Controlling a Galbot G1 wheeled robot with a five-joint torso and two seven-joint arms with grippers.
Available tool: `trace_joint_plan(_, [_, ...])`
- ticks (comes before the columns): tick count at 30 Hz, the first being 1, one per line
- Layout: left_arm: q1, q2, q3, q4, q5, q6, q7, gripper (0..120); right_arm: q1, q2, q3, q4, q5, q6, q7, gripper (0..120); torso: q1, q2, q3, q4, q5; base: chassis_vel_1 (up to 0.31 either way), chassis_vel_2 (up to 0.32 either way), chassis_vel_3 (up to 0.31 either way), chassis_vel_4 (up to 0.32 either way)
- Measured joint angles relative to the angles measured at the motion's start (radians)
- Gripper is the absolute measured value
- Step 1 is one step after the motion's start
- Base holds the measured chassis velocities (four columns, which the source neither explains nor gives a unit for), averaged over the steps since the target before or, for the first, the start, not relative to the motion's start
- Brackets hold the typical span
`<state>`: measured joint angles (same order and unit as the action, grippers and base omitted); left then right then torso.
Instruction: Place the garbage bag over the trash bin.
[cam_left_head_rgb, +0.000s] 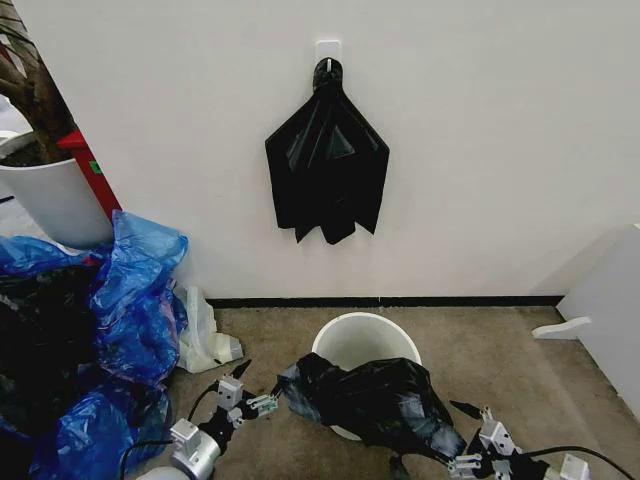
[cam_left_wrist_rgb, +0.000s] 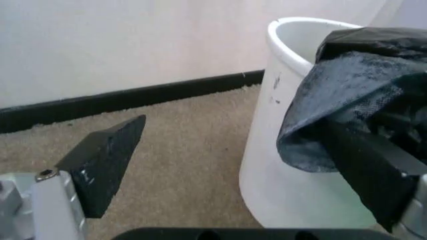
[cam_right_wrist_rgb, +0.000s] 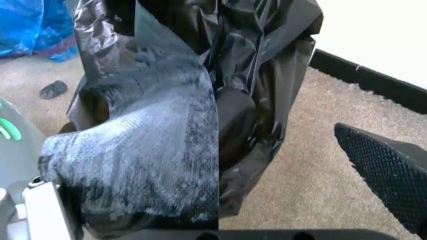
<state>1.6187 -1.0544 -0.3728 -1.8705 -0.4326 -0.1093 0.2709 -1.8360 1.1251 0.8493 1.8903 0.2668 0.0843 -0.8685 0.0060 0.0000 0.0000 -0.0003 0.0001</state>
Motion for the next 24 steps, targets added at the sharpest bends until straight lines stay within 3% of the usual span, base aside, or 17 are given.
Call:
trace_joint_plan(8, [-0.022,0.013,0.002,0.028,-0.013,0.003,-0.022,100,0.011,0.002,-0.037,-0.004,0.070,-0.008,-0.004,100,0.000,0.000,0.000,0.0000,-0.0002,0.000,0.000,0.000,0.000])
trace_joint_plan(14, [-0.038,0.042,0.002,0.042,-0.038,0.009,-0.020,100,0.031,0.000,-0.051,-0.016,0.136,-0.007,-0.090,100,0.000,0.000,0.000,0.0000,-0.0002,0.000,0.000,0.000,0.000])
trace_joint_plan(19, [-0.033,0.078,-0.013,0.030,-0.125,0.017,0.113,100,0.035,-0.019,-0.052,-0.014,0.242,-0.027,-0.151,100,0.000,0.000,0.000,0.0000,-0.0002,0.000,0.000,0.000,0.000])
trace_joint_plan(24, [-0.023,0.097,-0.040,0.027,-0.181,0.016,0.150,100,0.030,-0.029,-0.035,-0.019,0.293,-0.033,-0.183,100,0.000,0.000,0.000,0.0002,-0.0001,0.000,0.000,0.000,0.000])
